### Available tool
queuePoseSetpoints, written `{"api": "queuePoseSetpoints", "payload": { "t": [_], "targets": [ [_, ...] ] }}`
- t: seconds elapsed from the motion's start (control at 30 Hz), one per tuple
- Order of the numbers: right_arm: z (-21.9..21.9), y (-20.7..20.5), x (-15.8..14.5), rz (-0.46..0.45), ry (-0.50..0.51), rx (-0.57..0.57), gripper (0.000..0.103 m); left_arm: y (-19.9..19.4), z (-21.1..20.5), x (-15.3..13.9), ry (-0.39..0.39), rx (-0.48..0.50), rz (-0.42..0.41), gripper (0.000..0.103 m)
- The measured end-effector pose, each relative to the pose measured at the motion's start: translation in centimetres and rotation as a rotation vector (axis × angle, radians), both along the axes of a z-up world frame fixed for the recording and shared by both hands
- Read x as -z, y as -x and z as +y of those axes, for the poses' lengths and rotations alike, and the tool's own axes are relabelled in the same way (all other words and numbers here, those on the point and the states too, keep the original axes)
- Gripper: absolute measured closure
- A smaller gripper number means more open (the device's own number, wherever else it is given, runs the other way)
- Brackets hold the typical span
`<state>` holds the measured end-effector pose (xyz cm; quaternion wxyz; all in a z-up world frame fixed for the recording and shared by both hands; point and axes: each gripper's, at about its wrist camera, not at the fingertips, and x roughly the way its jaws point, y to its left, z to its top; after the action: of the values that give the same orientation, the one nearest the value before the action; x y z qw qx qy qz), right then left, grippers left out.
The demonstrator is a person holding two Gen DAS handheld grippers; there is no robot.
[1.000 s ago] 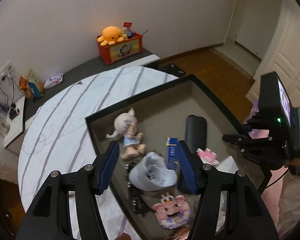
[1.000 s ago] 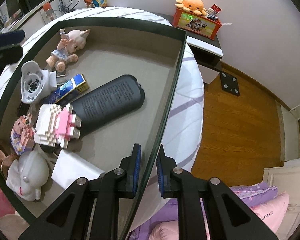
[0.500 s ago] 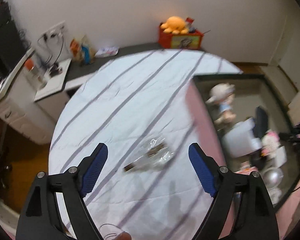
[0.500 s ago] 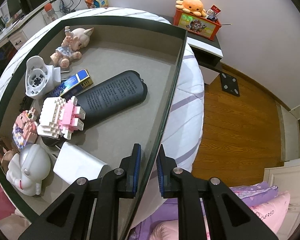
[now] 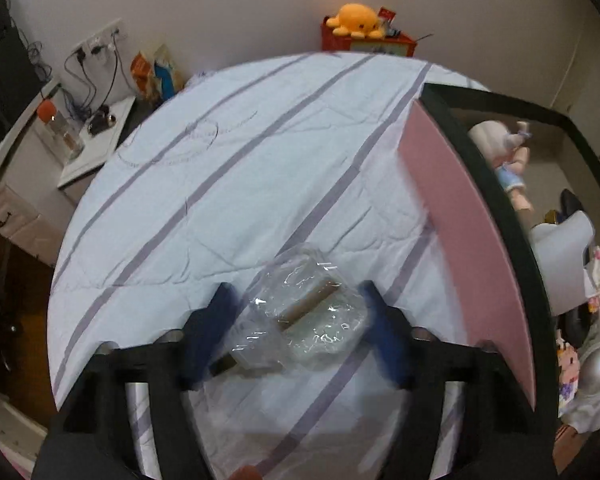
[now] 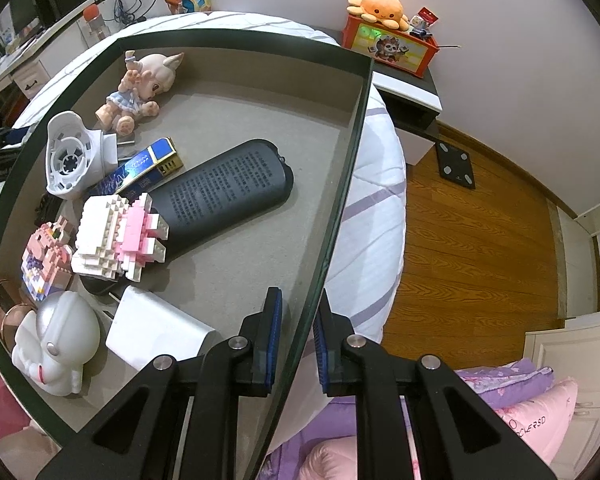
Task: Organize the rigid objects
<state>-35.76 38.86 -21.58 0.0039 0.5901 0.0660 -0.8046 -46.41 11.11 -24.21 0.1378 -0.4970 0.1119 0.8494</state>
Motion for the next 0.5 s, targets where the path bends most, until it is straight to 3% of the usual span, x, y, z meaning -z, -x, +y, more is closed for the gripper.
{"api": "queuePoseSetpoints", "payload": {
  "t": [0.2,0.5],
  "targets": [
    [0.1,0.2,0.0,0.002,0.004,0.002,0.089,-0.7,-0.1,-0.8,0.002,0.003,-0.001,0.040],
    [0.1,0.3,0.0,0.007,0.017,0.001,0.089,-2.8,-0.3,-4.3,-0.035,0.026,0.049,0.040]
  ]
}}
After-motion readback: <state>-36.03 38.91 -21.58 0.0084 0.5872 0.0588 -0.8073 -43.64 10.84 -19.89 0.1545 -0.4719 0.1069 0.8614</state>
